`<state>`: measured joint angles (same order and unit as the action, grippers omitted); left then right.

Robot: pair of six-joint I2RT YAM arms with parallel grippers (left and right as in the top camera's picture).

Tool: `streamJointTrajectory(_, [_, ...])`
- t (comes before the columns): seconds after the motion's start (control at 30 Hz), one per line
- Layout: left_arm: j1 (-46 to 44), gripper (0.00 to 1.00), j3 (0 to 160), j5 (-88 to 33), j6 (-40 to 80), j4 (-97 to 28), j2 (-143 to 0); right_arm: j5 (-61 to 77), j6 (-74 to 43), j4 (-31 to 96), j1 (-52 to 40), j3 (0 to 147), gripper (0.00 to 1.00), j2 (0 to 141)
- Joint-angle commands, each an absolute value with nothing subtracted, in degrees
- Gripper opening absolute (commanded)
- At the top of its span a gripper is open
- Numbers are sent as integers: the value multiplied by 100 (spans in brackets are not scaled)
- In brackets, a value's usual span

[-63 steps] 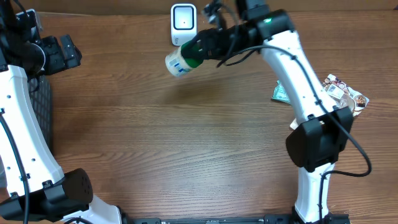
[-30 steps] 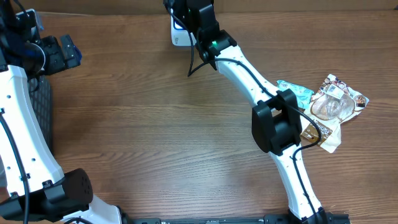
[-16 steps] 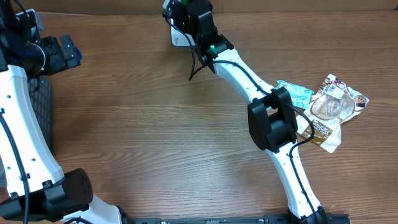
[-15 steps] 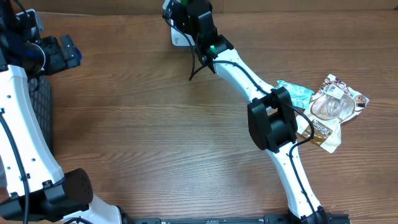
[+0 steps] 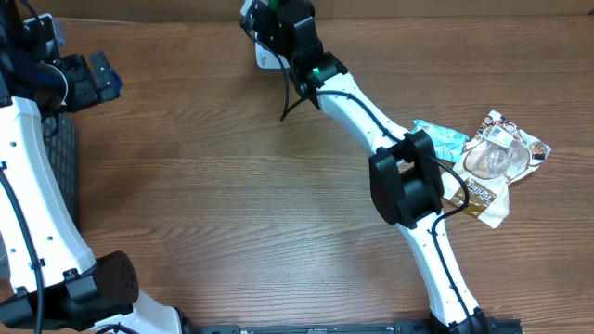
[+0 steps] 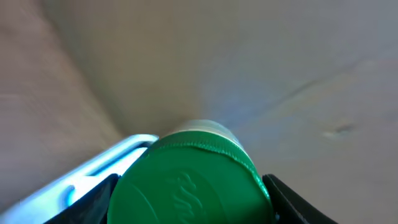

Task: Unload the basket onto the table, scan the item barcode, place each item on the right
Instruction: 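Carry the jar right and set it down beside the wipes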

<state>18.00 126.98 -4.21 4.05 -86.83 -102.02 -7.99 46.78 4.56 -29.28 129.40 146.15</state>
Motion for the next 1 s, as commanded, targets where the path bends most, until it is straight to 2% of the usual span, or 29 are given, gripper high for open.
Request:
streamJointTrajectory(0.0, [1761, 100, 12678, -403, 318, -8674, -10200, 355, 3319, 954, -3153, 13085, 42, 13600])
streamJointTrajectory(0.13, [1761, 100, 12678, -403, 318, -8674, -10200, 1979, 2075, 2449, -3341, 13085, 42, 13072])
streamJointTrajectory(0.2, [1761, 100, 12678, -403, 318, -8674, -10200, 2460, 1614, 2965, -3380, 13085, 36, 12980])
streamJointTrajectory(0.27, [1761, 100, 12680, -403, 318, -8674, -10200, 3170, 1057, 4106, -3441, 13085, 32, 12932])
streamJointTrajectory(0.37, [1761, 100, 12678, -403, 318, -8674, -10200, 3168, 939, 5245, -3454, 13085, 36, 12934])
streamJointTrajectory(0.47, [1761, 99, 12678, -403, 318, -8674, -10200, 2311, 943, 6689, -3441, 13085, 40, 12934])
streamJointTrajectory(0.57, [1761, 100, 12678, -403, 318, -8674, -10200, 545, 934, 7800, -3411, 12967, 43, 12945])
streamJointTrajectory(0.73, [1761, 100, 12680, -403, 316, -8674, -10200, -1105, -3, 8141, -2998, 12460, 44, 12945])
streamJointTrajectory(0.97, [1761, 100, 12680, -403, 318, -8674, -10200, -1345, -2104, 8265, -1774, 12182, 43, 12988])
